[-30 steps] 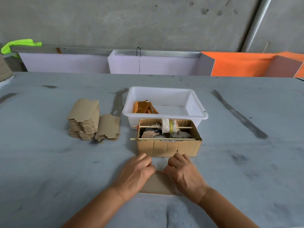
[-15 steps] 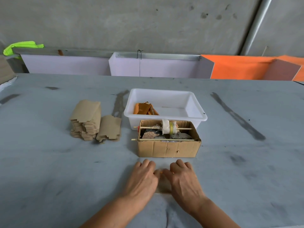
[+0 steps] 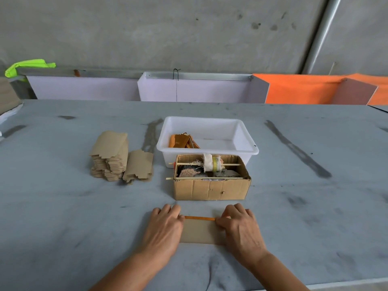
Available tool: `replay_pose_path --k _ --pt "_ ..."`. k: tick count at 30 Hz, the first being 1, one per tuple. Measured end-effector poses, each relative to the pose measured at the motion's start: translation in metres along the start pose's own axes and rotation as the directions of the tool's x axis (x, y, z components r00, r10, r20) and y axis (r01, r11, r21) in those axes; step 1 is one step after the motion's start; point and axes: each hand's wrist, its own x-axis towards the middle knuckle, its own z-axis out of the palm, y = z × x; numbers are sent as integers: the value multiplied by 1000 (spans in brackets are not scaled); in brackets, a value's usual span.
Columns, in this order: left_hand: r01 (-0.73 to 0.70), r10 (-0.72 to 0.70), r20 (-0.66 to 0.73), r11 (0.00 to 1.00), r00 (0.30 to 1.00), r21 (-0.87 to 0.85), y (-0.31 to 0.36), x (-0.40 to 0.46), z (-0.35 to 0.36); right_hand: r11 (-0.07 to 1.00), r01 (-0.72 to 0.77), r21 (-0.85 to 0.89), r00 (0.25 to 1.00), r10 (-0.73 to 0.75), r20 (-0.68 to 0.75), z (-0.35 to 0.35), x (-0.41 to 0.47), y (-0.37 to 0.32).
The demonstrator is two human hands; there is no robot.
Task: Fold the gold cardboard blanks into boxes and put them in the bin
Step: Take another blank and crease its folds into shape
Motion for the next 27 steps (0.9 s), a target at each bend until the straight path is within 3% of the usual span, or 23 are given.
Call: replay_pose_path --k 2,6,9,12,14,17,21,23,25,27 --pt "60 -58 64 998 996 -33 -3 -1 4 993 -47 104 999 45 18 0 0 2" --pt "86 -79 46 984 996 -154 -11 -2 16 904 -126 409 991 96 94 -11 -10 9" --pt "83 -92 -18 957 996 -277 -16 -3 22 906 -25 423 981 -59 184 -16 -20 6" --pt "125 -139 -1 891 990 -437 -22 -1 26 908 17 418 994 -61 93 -12 -20 1" --pt "197 -208 54 768 977 -609 -24 0 20 870 -71 487 994 20 109 -11 -13 1" --pt "247 -340 110 390 934 -887 -29 -1 9 732 -265 628 964 179 198 -22 -1 4" --pt "288 -447 174 201 878 -936 -23 10 2 610 -341 715 939 249 236 -41 17 7" --pt "347 -494 276 57 825 -936 -19 17 0 555 -366 747 924 311 223 -48 23 5" --pt "359 -519 352 -91 779 -929 -16 23 -6 541 -386 748 888 438 142 -53 27 3" --pt "347 -545 386 -177 745 -921 -16 29 -11 575 -410 709 822 569 14 -55 26 2"
